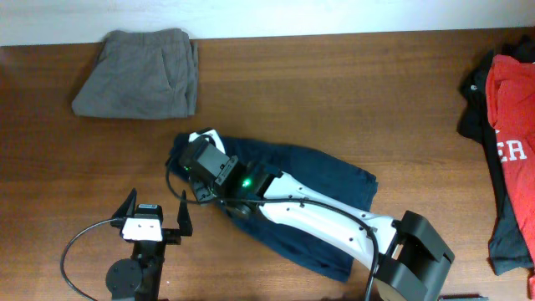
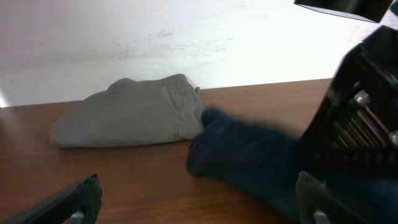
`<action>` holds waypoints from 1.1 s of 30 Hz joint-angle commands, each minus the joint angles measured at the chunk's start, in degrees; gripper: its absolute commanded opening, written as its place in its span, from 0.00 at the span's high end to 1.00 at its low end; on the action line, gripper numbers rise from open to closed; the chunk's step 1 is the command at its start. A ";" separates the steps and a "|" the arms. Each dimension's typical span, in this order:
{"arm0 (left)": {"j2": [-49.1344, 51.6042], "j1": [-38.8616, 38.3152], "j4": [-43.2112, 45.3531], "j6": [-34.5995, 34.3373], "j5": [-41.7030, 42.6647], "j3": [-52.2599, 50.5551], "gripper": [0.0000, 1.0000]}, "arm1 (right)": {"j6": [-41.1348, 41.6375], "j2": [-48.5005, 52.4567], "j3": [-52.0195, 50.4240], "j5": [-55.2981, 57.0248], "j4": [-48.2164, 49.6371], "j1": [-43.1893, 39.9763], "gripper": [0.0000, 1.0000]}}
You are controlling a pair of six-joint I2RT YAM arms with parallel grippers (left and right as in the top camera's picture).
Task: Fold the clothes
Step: 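Pull the navy pants left and lay them on the table center, then release the pants and move the right gripper to their right edge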
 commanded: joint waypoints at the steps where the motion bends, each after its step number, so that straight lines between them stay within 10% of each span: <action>1: -0.33 0.13 -0.26 0.72 0.61 -0.17 0.01 | 0.46 0.09 0.81 0.31 -0.48 0.20 0.45; 13: -0.33 0.13 -0.28 0.72 0.61 -0.17 0.01 | 0.20 -2.14 0.87 1.60 -4.00 -9.70 0.33; 33: -0.33 0.13 -0.26 0.72 0.61 -0.17 0.01 | 0.02 -5.95 0.63 1.70 -46.86 -44.15 0.21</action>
